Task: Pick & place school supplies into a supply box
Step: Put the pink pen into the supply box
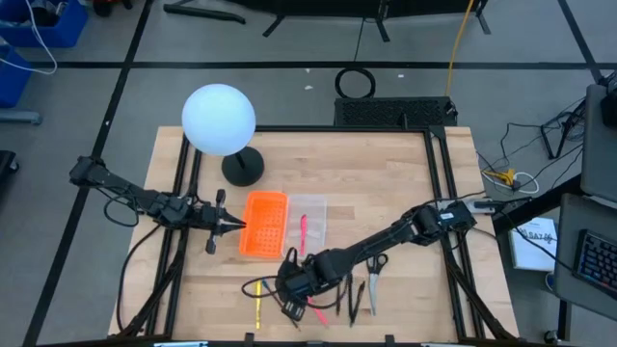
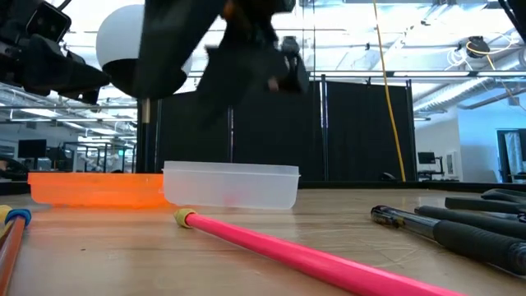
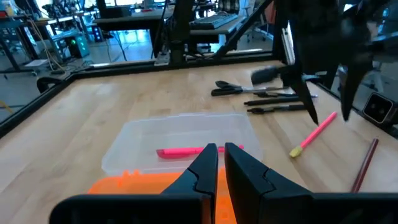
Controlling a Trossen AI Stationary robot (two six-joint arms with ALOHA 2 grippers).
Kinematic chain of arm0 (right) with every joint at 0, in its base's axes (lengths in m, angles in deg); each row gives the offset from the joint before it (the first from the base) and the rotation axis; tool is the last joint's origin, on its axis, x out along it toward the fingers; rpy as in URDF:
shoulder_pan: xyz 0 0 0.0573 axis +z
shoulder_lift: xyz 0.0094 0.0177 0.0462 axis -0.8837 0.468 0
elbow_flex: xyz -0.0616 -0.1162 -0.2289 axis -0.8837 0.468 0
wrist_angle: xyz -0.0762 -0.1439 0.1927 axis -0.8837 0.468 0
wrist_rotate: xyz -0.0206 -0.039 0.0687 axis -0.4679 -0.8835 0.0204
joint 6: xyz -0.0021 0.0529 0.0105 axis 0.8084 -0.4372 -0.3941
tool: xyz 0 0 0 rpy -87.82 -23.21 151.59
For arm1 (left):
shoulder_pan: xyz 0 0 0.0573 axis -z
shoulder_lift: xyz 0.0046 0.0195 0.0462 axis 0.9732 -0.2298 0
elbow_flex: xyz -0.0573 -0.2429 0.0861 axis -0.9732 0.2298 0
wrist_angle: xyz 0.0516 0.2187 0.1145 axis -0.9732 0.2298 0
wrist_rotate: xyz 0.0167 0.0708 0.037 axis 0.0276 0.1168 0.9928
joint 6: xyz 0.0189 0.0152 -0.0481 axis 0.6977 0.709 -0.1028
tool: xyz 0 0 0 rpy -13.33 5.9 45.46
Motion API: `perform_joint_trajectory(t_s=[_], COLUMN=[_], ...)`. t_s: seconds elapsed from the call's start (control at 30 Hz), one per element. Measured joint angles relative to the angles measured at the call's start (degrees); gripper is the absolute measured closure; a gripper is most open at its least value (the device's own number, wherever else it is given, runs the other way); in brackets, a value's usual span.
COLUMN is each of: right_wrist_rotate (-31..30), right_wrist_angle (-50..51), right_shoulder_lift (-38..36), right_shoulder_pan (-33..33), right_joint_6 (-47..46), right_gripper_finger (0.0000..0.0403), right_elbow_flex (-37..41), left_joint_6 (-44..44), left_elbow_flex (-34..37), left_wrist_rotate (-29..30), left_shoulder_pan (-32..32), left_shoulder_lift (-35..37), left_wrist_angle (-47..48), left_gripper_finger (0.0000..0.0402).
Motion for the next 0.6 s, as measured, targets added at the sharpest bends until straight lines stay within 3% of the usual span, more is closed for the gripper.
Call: perform_joint_trajectory(t_s=[0.27, 0.6], right_wrist_rotate=[2.8, 0.1], right_wrist_angle=[0.2, 0.4], right_shoulder_lift=[2.8, 4.5], right_shoulder_pan=[-2.0, -3.2], right_joint_6=[-1.9, -1.9], right_gripper_finger=[0.0256, 0.0257], right_elbow_flex=[0.1, 0.1], left_joint_6=[0.2, 1.0], left_elbow_flex=[0.0, 0.0], left_wrist_rotate=[0.0, 0.0], left_shoulder_pan=[0.0, 0.0], left_shoulder_lift=[0.0, 0.0], left_wrist_angle=[2.6, 2.4], left_gripper_finger=[0.0364, 0.0364])
